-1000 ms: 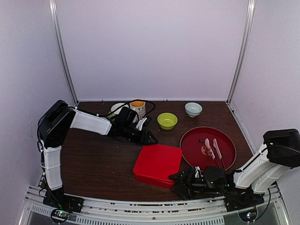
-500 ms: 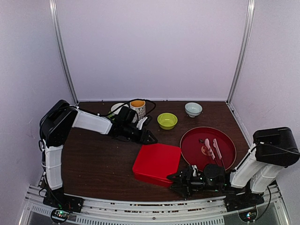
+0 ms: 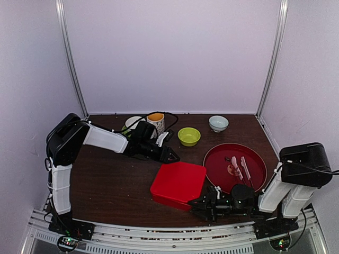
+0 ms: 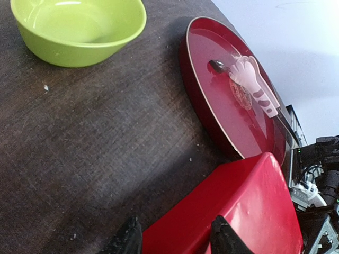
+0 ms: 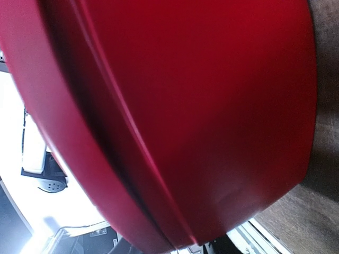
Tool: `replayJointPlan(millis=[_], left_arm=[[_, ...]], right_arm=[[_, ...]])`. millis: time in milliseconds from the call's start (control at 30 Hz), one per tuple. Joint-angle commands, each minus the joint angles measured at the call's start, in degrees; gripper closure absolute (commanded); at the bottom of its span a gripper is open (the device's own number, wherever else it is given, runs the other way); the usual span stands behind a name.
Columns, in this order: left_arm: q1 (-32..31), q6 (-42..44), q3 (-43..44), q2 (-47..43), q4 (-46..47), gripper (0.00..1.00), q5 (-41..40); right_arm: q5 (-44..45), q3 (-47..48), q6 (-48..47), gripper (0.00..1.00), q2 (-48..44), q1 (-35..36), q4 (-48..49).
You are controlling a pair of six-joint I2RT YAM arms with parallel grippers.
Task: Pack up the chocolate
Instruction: Press the box lid onto the packing box.
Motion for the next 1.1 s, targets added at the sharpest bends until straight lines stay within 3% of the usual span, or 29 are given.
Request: replayJointPlan(millis=[0,167,300,467,633,733,867,1067], left_arm=[[-6.8,-0.1,-1.1,1.8,-3.7,0.56,8.0],[-6.9,1.1,0.3,2.1,-6.1,0.55,6.1],[-6.5,1.3,2.0,2.0,-7.8,0.55,4.5],[-5.6,0.0,3.2,1.6,-8.1,0.54,2.1],[-4.5,0.2,3.5,0.8,-8.7,0.54,0.9],[-4.3,0.5,3.4,0.4,-9.0,0.54,0.6],[-4.3,0.2,3.1,0.1,-8.6,0.54,0.4],[-4.3,-1.7,0.5,-1.2,-7.4,0.54,-1.5]], right_arm=[[5.9,-1.2,-1.0,0.66,4.7,-2.3,-2.0],[5.8,-1.8,-0.7,0.52,6.1,-2.3,2.7],[6.4,-3.0,-1.7,0.46,0.7,-2.0,-2.6],[7.0,-2.1,-4.8,0.31,-13.2,-1.4,-21.6],[8.3,2.8,-10.0,0.08,-26.4,-0.8,-49.7],[10.7,5.9,-13.4,0.01,-31.5,-0.7,-62.6],[13.0,9.1,-16.8,0.01,-32.0,-0.7,-69.4],[12.4,11.8,-18.1,0.05,-27.3,0.0,-68.5]])
